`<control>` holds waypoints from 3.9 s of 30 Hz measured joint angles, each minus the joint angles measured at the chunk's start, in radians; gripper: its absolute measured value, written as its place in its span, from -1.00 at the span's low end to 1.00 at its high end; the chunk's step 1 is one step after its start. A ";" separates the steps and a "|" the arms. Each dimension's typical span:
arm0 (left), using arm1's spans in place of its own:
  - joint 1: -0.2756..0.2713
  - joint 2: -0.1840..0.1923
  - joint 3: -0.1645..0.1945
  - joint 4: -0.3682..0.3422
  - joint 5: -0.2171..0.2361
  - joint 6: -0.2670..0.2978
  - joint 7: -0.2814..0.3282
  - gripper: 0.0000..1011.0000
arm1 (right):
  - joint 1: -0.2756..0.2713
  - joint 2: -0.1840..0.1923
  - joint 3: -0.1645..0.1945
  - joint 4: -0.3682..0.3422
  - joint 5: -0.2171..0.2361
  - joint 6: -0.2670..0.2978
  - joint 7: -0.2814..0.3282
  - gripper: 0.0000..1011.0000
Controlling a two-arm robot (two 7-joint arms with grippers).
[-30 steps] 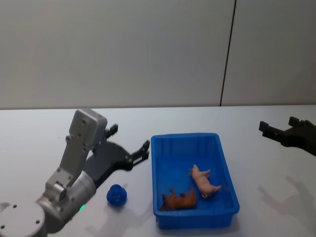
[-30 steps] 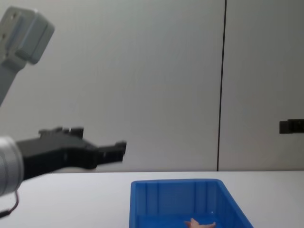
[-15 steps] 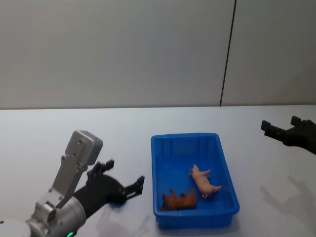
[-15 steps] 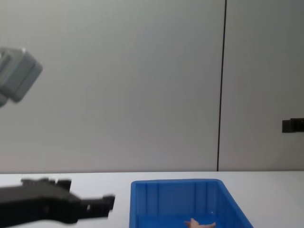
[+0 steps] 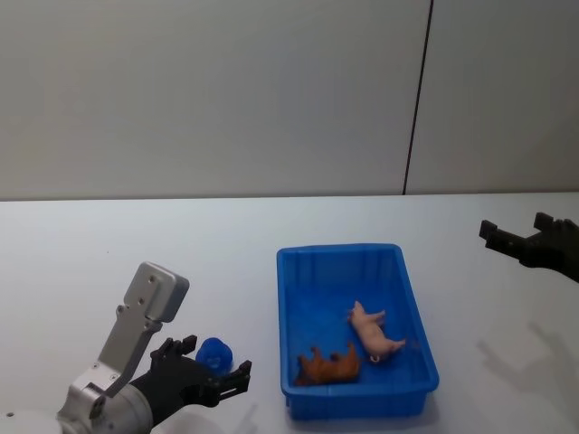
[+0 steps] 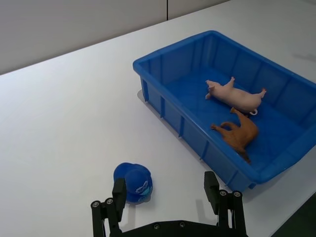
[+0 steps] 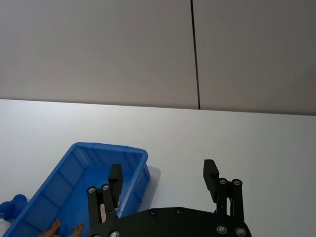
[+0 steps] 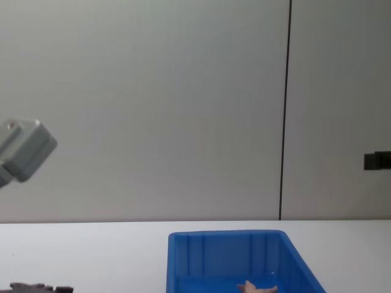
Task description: Pick up the two dolls from the table and place them into the box.
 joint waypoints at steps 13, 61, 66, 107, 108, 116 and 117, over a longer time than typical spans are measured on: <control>-0.055 -0.056 0.007 0.089 0.038 0.038 0.000 0.98 | 0.000 0.000 0.000 0.000 0.001 0.000 -0.001 0.98; -0.187 -0.165 0.016 0.304 0.142 0.080 -0.064 0.13 | 0.000 0.000 0.000 0.000 0.001 0.000 -0.001 0.98; -0.187 -0.166 0.016 0.303 0.142 0.077 -0.064 0.06 | 0.000 0.000 0.000 0.000 0.001 0.000 -0.001 0.98; -0.321 -0.229 -0.016 0.293 0.175 -0.198 -0.227 -0.46 | 0.000 0.000 0.000 0.000 0.001 0.000 -0.001 0.98; -0.331 -0.236 -0.015 0.303 0.175 -0.204 -0.248 -0.47 | 0.000 0.000 0.000 0.000 0.001 0.000 -0.001 0.98; -0.387 -0.271 -0.005 0.358 0.174 -0.225 -0.362 -0.53 | 0.000 0.000 0.000 0.000 0.001 0.000 -0.001 0.98; -0.393 -0.275 -0.004 0.366 0.173 -0.226 -0.377 -0.55 | 0.000 0.000 0.000 0.000 0.001 0.000 -0.001 0.98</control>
